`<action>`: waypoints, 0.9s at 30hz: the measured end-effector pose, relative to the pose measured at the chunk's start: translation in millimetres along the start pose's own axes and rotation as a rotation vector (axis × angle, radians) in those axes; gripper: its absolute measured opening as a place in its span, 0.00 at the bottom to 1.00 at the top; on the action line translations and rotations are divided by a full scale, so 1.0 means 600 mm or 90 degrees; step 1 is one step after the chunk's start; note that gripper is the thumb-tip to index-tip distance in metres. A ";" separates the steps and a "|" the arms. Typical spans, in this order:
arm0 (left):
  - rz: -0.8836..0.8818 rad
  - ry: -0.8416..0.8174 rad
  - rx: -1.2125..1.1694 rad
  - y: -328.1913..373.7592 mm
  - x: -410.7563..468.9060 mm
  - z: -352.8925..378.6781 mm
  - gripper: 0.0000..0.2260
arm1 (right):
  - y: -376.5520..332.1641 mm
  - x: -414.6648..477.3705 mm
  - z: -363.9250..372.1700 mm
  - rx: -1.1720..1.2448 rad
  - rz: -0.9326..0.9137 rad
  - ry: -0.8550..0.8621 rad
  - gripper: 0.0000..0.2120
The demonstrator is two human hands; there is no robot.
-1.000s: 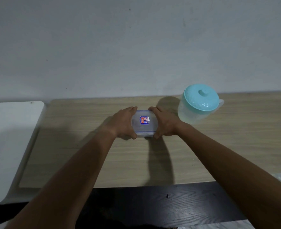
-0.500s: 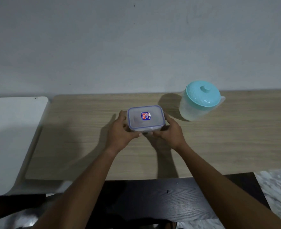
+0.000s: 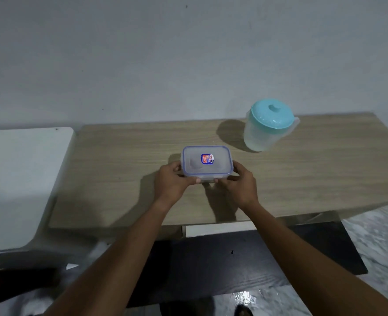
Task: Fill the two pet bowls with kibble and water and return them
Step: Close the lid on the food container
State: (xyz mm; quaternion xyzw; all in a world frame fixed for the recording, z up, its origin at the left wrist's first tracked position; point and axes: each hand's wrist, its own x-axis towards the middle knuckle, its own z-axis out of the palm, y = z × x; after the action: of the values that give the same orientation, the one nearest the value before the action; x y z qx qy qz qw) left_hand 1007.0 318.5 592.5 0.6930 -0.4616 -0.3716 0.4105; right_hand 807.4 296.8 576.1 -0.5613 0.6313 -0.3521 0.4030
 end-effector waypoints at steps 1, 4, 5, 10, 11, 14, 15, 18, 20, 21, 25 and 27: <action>0.006 0.002 -0.001 0.001 -0.013 0.000 0.24 | 0.005 -0.010 -0.004 0.003 -0.005 0.000 0.31; 0.011 0.018 0.002 0.005 -0.061 0.005 0.26 | 0.009 -0.048 -0.026 0.011 -0.010 -0.004 0.33; 0.005 0.024 0.001 0.005 -0.075 0.009 0.28 | 0.011 -0.060 -0.034 0.018 -0.014 -0.006 0.34; 0.002 0.053 -0.033 0.025 -0.182 0.048 0.30 | 0.038 -0.135 -0.099 0.052 -0.038 -0.032 0.35; 0.004 0.067 -0.039 0.025 -0.208 0.058 0.29 | 0.047 -0.153 -0.113 0.047 -0.045 -0.040 0.31; -0.009 0.083 -0.104 0.025 -0.288 0.101 0.26 | 0.084 -0.205 -0.167 0.040 -0.075 -0.056 0.25; -0.016 0.082 -0.134 0.021 -0.309 0.113 0.23 | 0.097 -0.217 -0.180 0.033 -0.085 -0.061 0.26; -0.031 0.084 -0.174 0.010 -0.370 0.144 0.22 | 0.130 -0.257 -0.212 0.031 -0.103 -0.076 0.27; -0.036 0.079 -0.184 0.009 -0.410 0.159 0.25 | 0.147 -0.287 -0.233 0.029 -0.101 -0.088 0.26; -0.040 0.077 -0.185 0.005 -0.424 0.163 0.27 | 0.153 -0.300 -0.238 0.029 -0.098 -0.092 0.26; -0.056 0.081 -0.186 -0.019 -0.450 0.176 0.31 | 0.176 -0.332 -0.247 0.028 -0.083 -0.084 0.28; -0.072 0.082 -0.187 -0.033 -0.457 0.185 0.31 | 0.191 -0.336 -0.243 0.023 -0.067 -0.081 0.28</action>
State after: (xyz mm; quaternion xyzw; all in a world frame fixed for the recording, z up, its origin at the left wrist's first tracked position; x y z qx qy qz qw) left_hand 833.0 557.1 569.0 0.6728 -0.3357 -0.4124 0.5144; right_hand 636.0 509.8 558.6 -0.6075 0.5676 -0.3477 0.4335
